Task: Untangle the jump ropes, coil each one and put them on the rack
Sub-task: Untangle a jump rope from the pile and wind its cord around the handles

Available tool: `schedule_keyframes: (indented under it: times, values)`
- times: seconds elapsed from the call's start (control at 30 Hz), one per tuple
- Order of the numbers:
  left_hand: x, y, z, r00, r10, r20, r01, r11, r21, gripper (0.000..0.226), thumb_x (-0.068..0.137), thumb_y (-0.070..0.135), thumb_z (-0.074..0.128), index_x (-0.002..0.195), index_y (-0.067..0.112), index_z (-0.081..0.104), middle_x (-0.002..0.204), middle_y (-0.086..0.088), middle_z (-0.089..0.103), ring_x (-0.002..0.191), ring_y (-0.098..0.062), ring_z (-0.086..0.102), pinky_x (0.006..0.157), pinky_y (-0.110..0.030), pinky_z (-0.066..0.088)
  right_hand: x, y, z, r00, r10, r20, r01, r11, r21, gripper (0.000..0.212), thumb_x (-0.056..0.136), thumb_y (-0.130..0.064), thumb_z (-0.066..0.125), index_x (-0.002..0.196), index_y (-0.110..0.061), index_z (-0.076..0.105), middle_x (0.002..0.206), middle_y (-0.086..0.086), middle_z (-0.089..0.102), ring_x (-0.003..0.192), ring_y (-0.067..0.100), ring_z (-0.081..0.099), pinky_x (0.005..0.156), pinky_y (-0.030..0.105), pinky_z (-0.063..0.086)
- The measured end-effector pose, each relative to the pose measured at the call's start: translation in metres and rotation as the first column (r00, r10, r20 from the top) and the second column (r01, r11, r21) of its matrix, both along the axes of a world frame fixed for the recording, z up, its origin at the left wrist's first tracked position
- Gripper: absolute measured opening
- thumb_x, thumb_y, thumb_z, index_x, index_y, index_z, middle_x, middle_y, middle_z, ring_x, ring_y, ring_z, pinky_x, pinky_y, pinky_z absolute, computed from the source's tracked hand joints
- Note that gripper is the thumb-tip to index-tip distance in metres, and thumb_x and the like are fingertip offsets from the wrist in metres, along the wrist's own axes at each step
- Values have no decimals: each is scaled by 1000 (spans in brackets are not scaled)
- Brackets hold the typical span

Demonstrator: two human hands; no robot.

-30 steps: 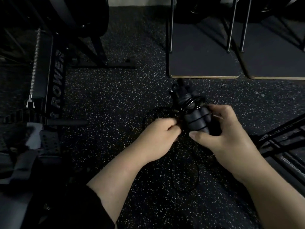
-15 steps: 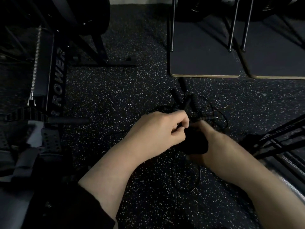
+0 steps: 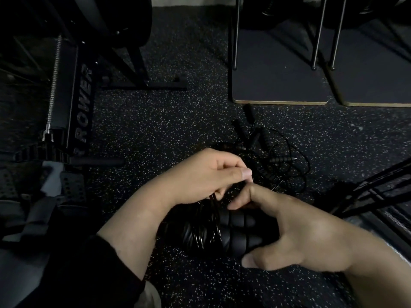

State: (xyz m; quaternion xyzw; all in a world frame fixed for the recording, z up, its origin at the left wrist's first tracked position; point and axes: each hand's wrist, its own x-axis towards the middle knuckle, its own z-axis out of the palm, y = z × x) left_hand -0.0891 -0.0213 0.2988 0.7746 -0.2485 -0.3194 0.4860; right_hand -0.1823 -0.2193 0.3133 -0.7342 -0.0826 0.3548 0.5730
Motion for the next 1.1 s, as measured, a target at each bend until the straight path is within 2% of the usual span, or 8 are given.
schedule_keyframes:
  times: [0.2, 0.37, 0.47, 0.53, 0.6, 0.67, 1.0, 1.1]
  values:
    - [-4, -15, -6, 993, -14, -114, 7, 998, -67, 22, 98, 34, 60, 84, 19, 66, 79, -8, 61, 72, -12, 54, 66, -17, 43, -4, 0, -8, 998, -48, -39, 55, 978, 200, 56, 77, 11, 83, 115, -26, 65, 131, 18, 65, 120, 47, 64, 98, 70, 50]
    - [-7, -32, -16, 905, 90, -417, -159, 978, -134, 29, 105, 11, 48, 78, 10, 58, 50, 13, 56, 44, 4, 50, 47, -9, 40, 1, -7, -4, 995, -95, 14, 88, 963, 255, 58, 72, 14, 81, 107, -26, 60, 115, -6, 68, 103, 15, 68, 83, 26, 56]
    - [-8, -21, -14, 837, 182, -516, -296, 944, -148, 15, 95, 6, 61, 98, -8, 66, 79, -2, 75, 57, 6, 58, 56, -9, 47, 1, -5, -4, 976, -213, 44, 187, 927, 326, 66, 72, 20, 78, 115, -23, 52, 129, -13, 67, 116, 10, 66, 85, 20, 54]
    - [-18, -15, -17, 878, 297, -376, -305, 952, 39, 17, 95, -2, 59, 102, -15, 68, 99, -8, 75, 58, 11, 46, 61, -13, 43, 4, -6, -3, 935, -343, 91, 301, 904, 304, 75, 71, 9, 82, 130, -22, 49, 129, -9, 70, 120, 15, 68, 91, 17, 53]
    - [-18, -18, -21, 870, 368, -330, -385, 923, 14, 33, 103, -2, 46, 75, 9, 61, 57, 2, 58, 47, -1, 34, 52, -26, 26, 8, -8, -1, 853, -491, 180, 444, 862, 245, 76, 68, -8, 82, 135, -29, 52, 120, -11, 75, 115, 10, 70, 92, 13, 51]
    - [-13, -24, -21, 847, 393, -357, -426, 905, -14, 37, 108, 12, 37, 77, 20, 55, 51, 6, 38, 47, -9, 27, 47, -25, 19, 11, -9, 0, 781, -564, 268, 538, 826, 167, 74, 66, -20, 81, 134, -33, 57, 115, -16, 76, 111, 3, 70, 92, 9, 48]
    - [-13, -27, -20, 975, 220, 10, -215, 941, 260, 31, 100, 21, 49, 78, 2, 59, 59, 1, 62, 45, -9, 40, 46, -26, 32, 14, -11, -25, 738, -552, 387, 662, 702, -262, 90, 81, -34, 85, 157, -40, 36, 103, -23, 70, 74, -21, 60, 59, 0, 42]
    - [-16, -26, -20, 982, 122, 147, -162, 938, 306, 22, 96, 27, 60, 80, 14, 65, 70, -5, 67, 47, -7, 41, 47, -26, 33, 14, -14, -28, 738, -523, 427, 663, 681, -312, 84, 81, -37, 85, 152, -45, 41, 108, -25, 67, 93, -15, 60, 71, 8, 45]
